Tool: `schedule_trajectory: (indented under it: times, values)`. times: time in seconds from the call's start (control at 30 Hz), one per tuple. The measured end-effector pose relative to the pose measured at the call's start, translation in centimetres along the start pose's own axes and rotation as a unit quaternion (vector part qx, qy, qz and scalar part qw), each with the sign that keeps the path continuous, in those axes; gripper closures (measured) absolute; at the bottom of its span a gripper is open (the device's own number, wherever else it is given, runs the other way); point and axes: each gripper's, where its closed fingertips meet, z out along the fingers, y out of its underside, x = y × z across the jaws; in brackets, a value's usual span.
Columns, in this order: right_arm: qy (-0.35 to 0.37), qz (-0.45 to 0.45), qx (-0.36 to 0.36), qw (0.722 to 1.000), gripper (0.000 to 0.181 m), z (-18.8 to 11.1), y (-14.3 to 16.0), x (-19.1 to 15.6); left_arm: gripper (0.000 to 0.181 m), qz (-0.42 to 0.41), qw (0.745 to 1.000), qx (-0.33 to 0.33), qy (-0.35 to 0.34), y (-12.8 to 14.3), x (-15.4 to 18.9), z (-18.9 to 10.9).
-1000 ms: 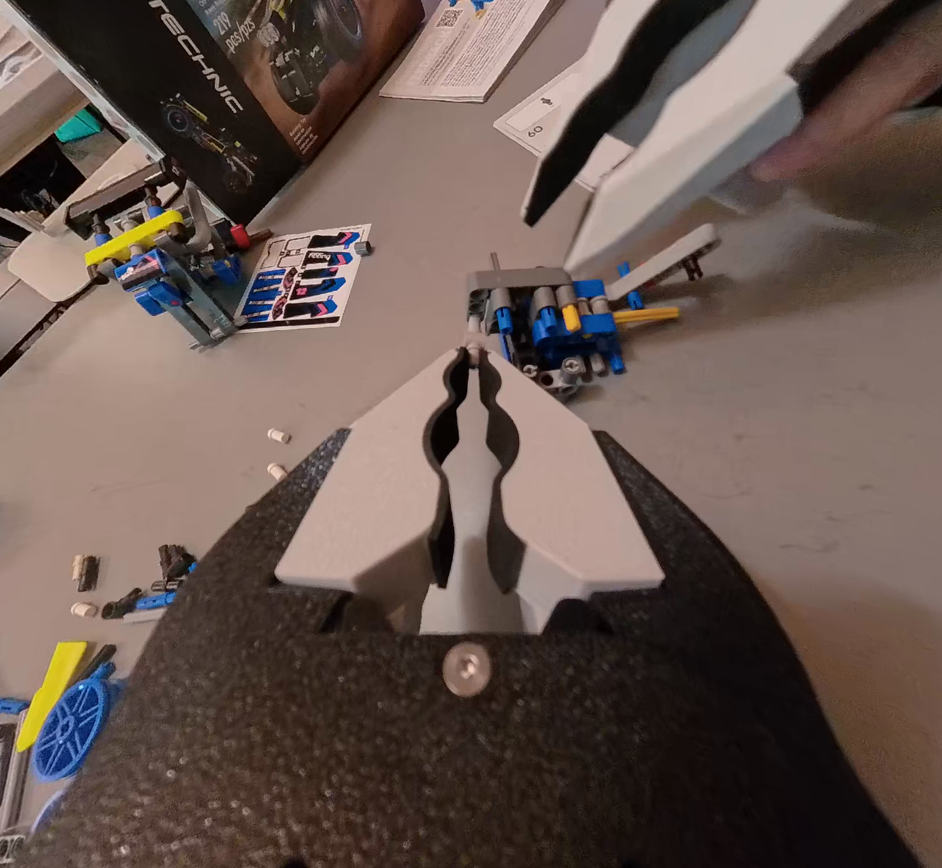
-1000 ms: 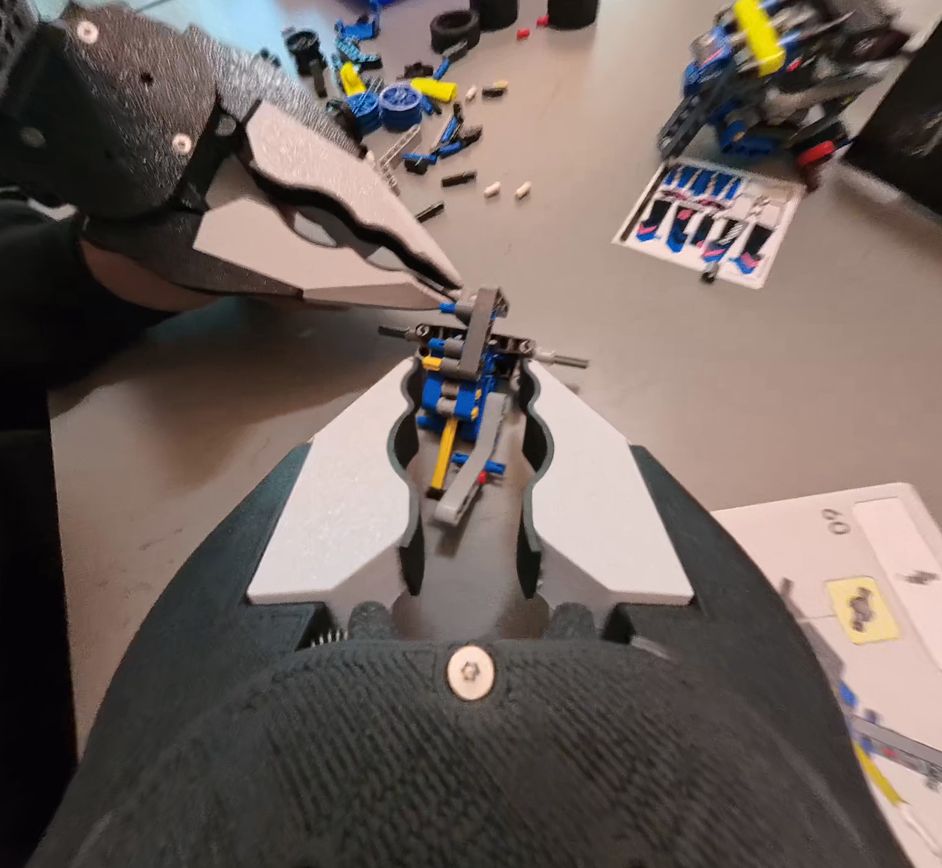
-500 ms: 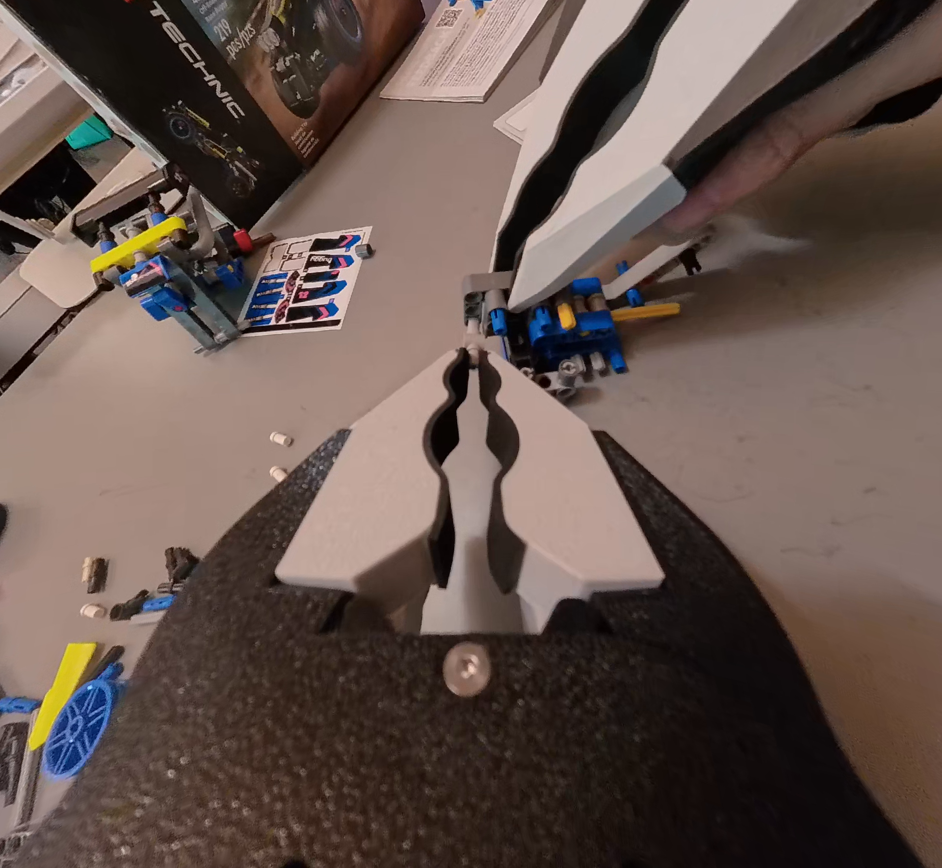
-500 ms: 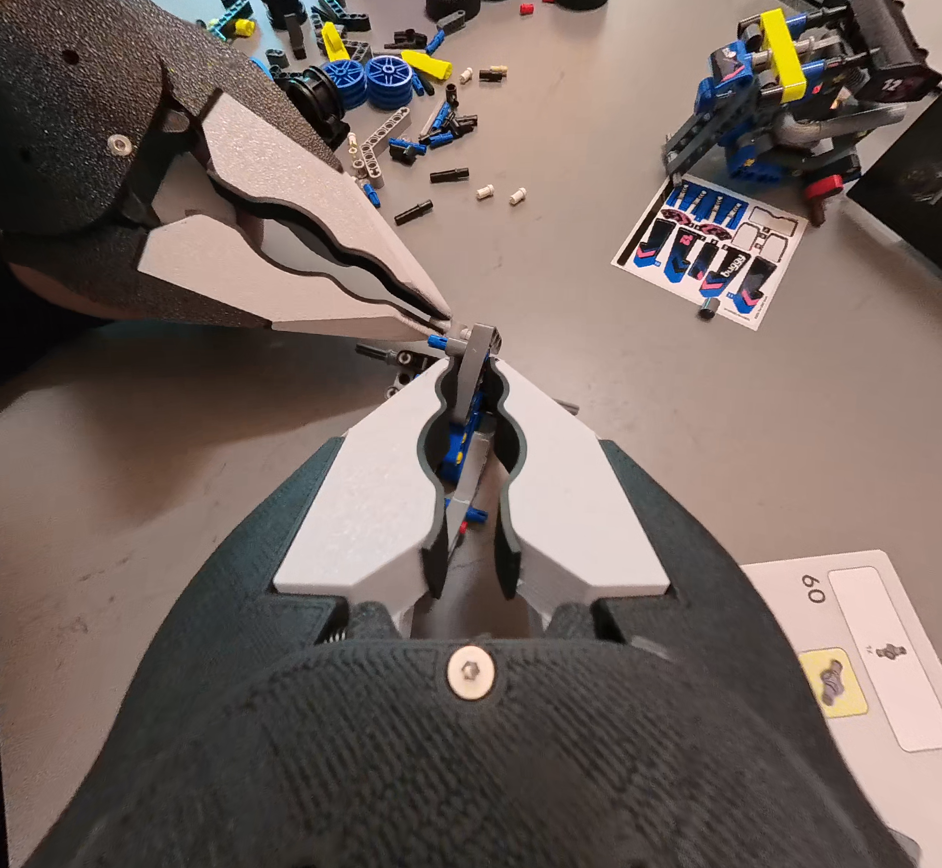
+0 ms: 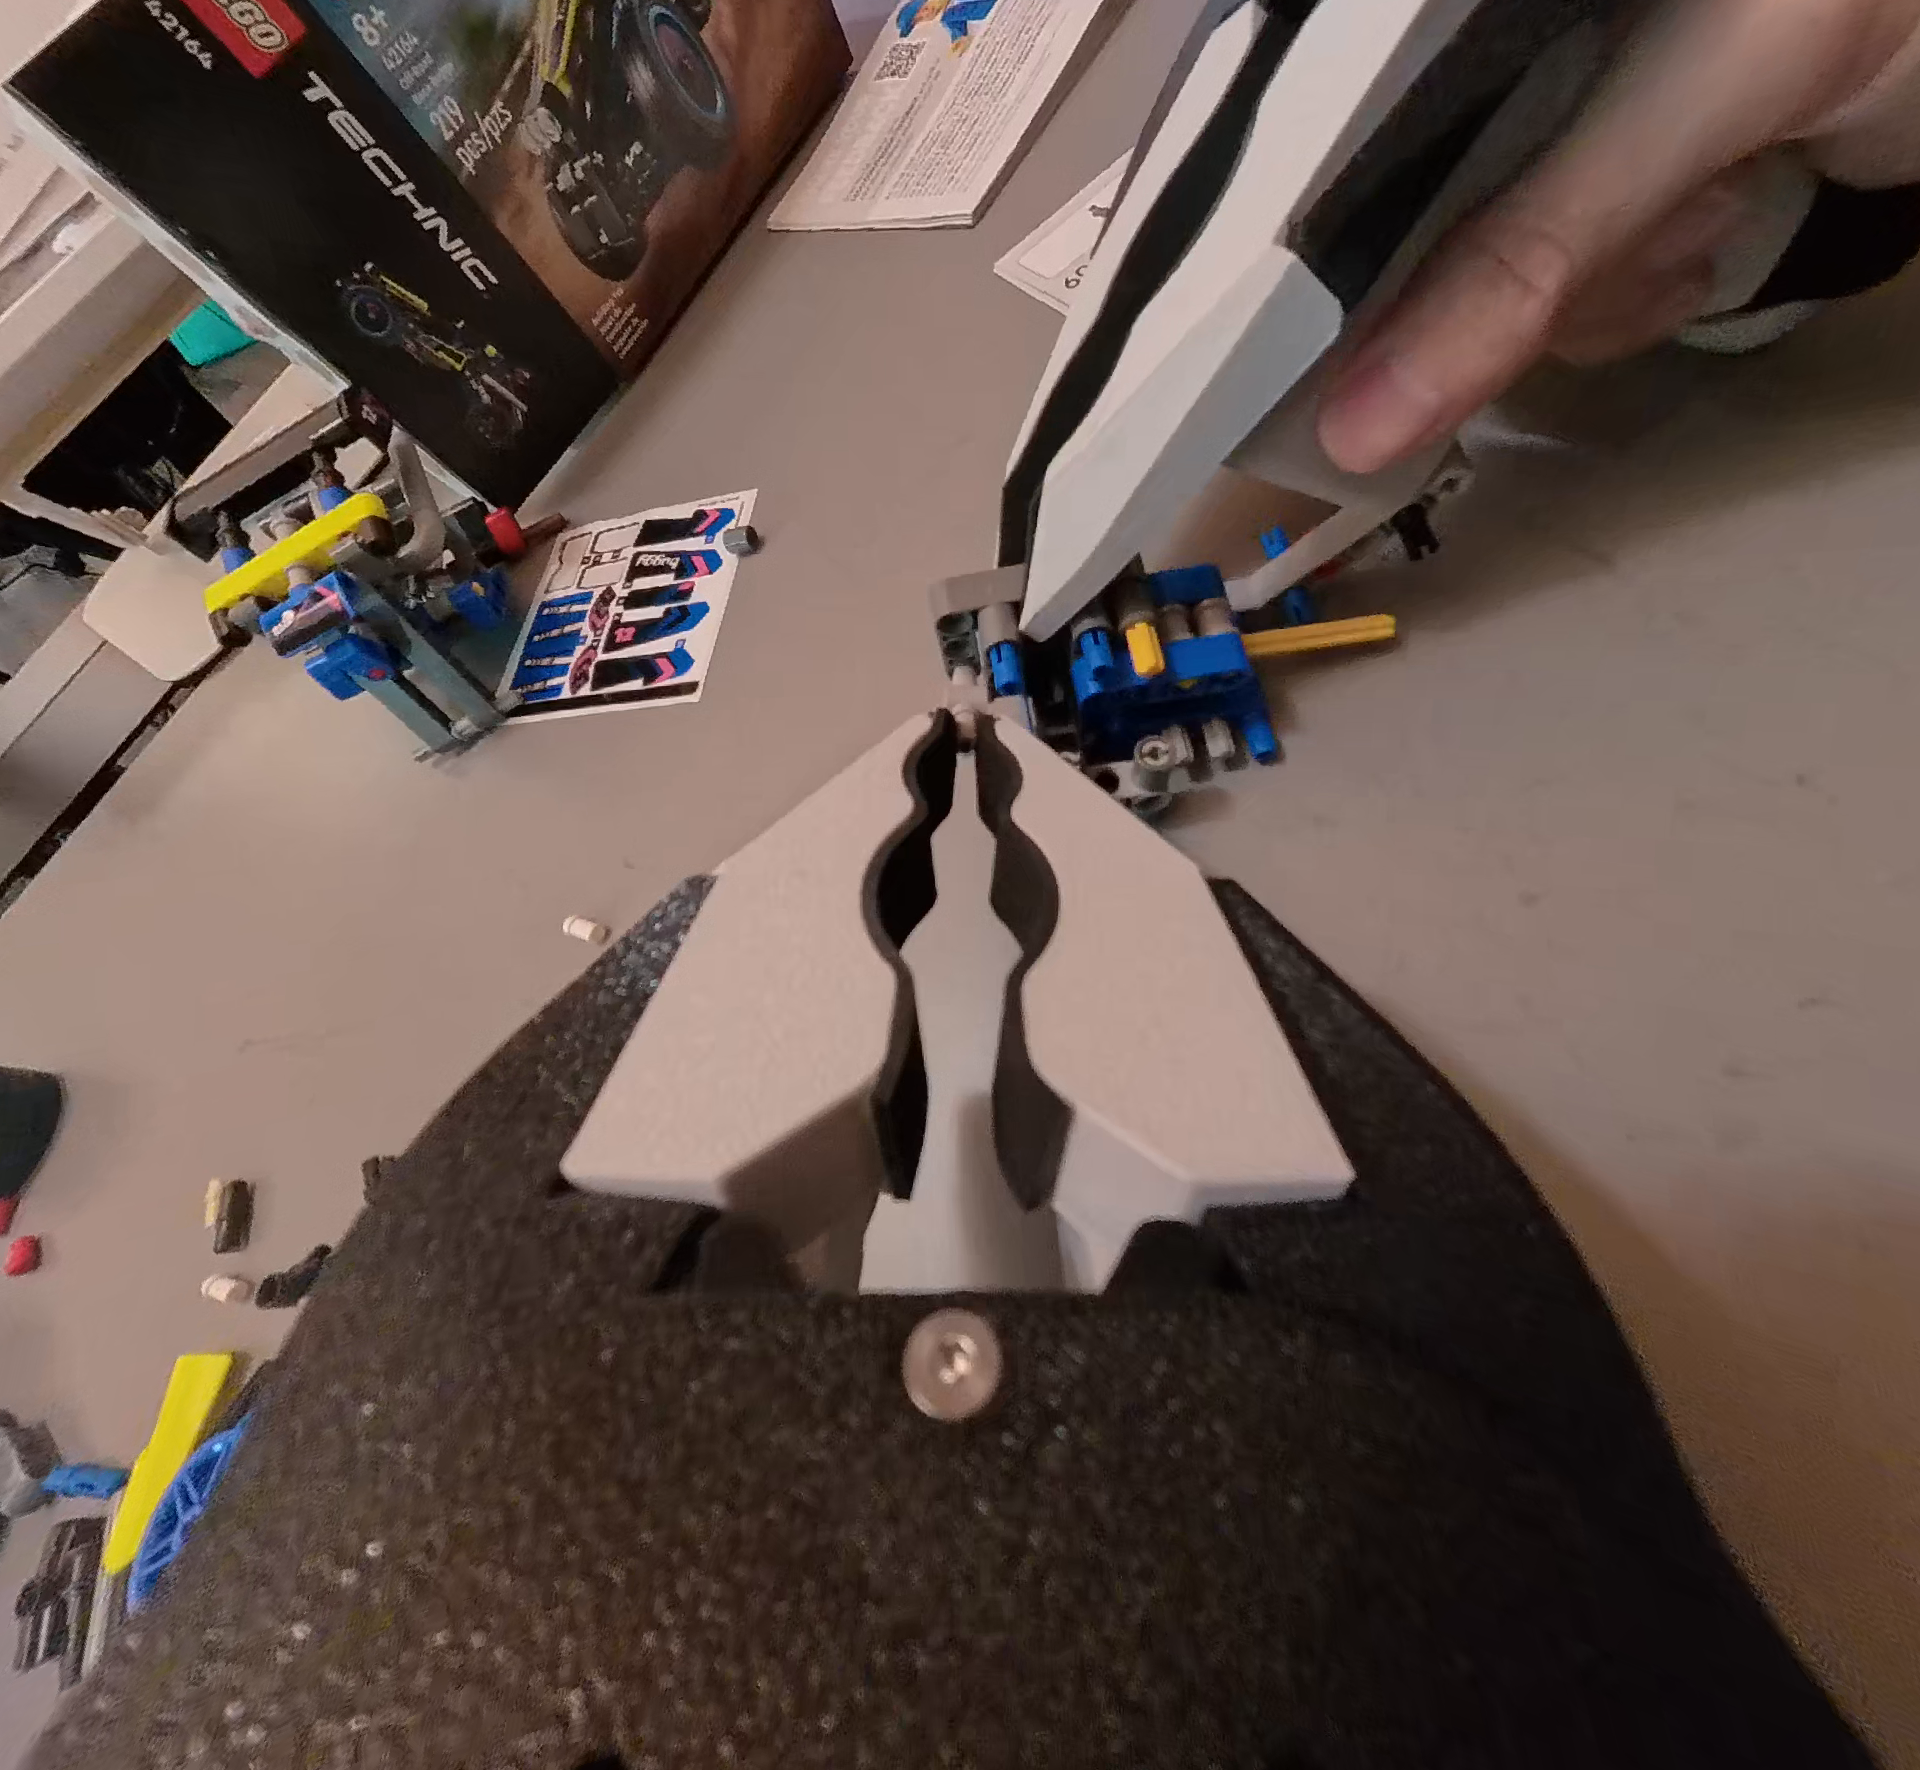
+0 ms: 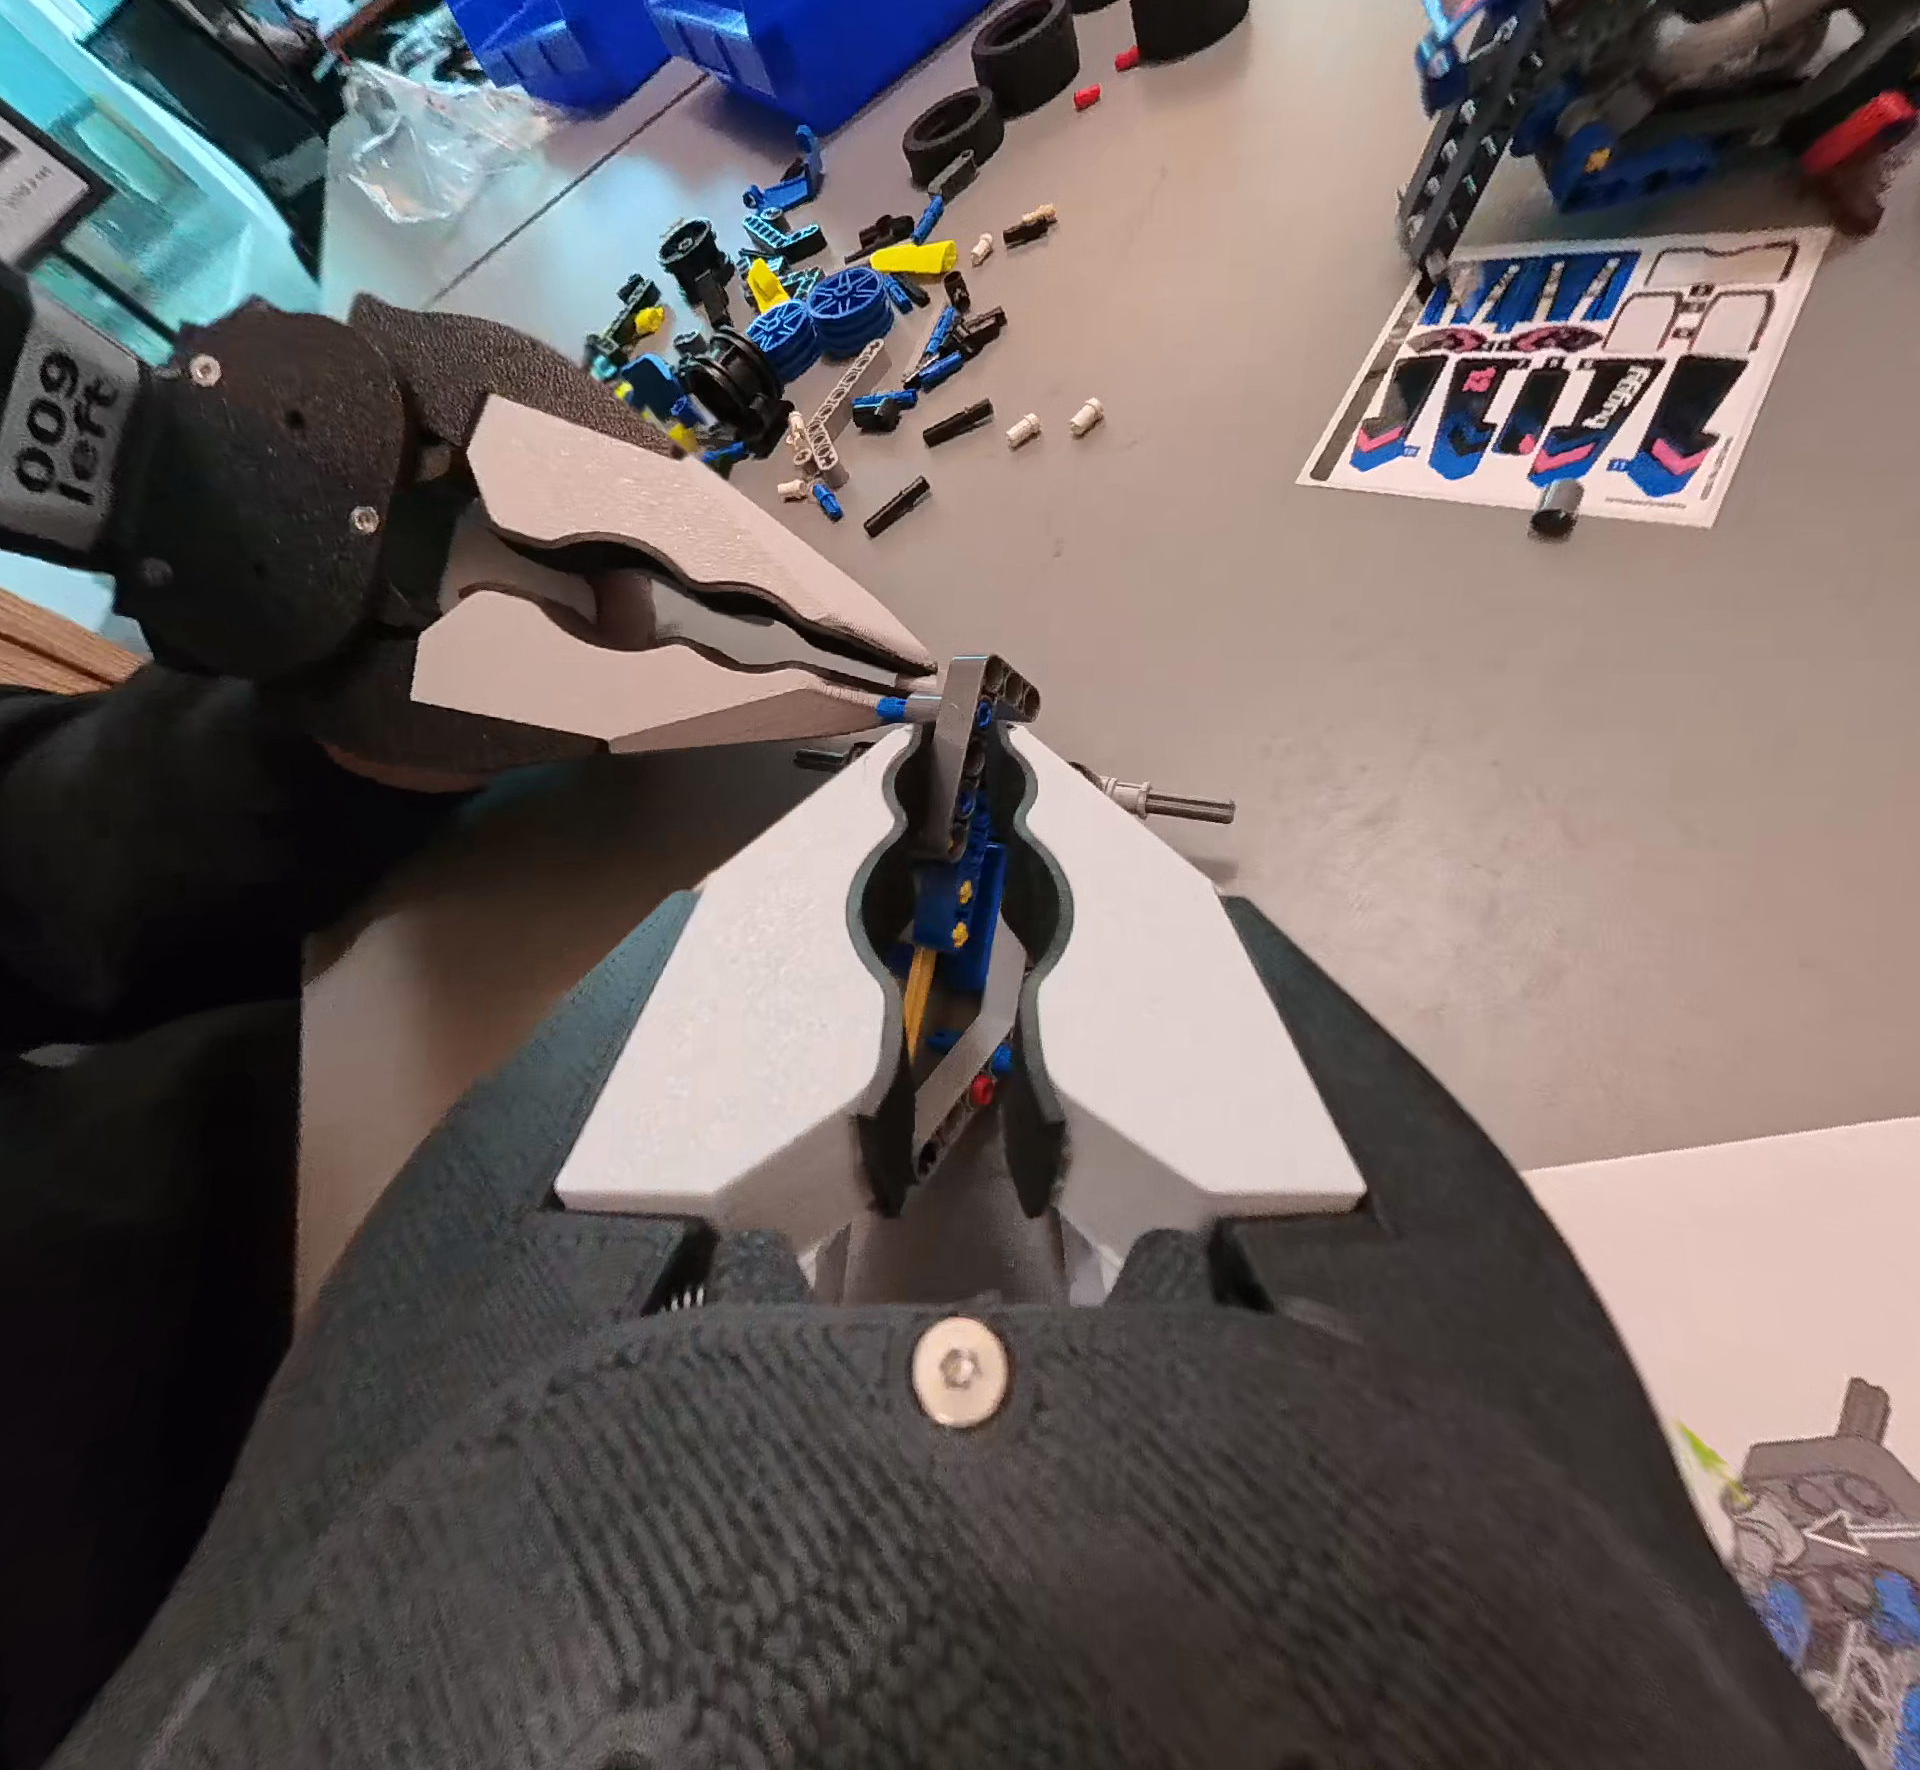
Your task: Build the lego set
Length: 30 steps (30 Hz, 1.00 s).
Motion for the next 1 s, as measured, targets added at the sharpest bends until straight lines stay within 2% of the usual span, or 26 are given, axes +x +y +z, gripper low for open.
schedule_trajectory:
  times: [0.03,0.2,0.4,0.47,0.57,0.67,0.83,1.0]
  values:
    - [-0.005,0.008,0.000,1.000,0.172,0.0,0.0,0.0,0.180,0.001,1.000,0.001,0.001,0.0,0.0,0.0]
    - [-0.020,0.033,0.000,0.999,0.172,0.0,0.0,0.2,0.180,-0.004,1.000,0.001,0.017,0.0,0.0,0.3]
    - [-0.034,0.076,0.005,0.997,0.171,-0.1,-0.1,0.7,0.180,-0.118,0.987,-0.030,0.108,0.7,0.2,1.0]
    - [-0.036,0.080,0.005,0.996,0.172,-0.2,-0.1,0.7,0.180,-0.120,0.983,-0.051,0.128,1.2,0.6,1.3]
    - [-0.055,0.078,0.001,0.995,0.171,-0.1,0.1,0.0,0.180,-0.073,0.991,-0.058,0.099,1.3,0.5,1.6]
    - [-0.034,0.074,0.009,0.997,0.172,-0.3,-0.1,0.5,0.180,-0.098,0.989,-0.042,0.107,1.0,0.3,1.2]
    - [-0.024,0.064,0.009,0.998,0.172,-0.2,-0.1,0.5,0.180,-0.078,0.991,-0.046,0.093,1.1,0.3,1.2]
    - [-0.004,0.039,0.007,0.999,0.172,-0.1,-0.1,0.6,0.180,-0.083,0.988,-0.084,0.101,2.0,-0.1,1.0]
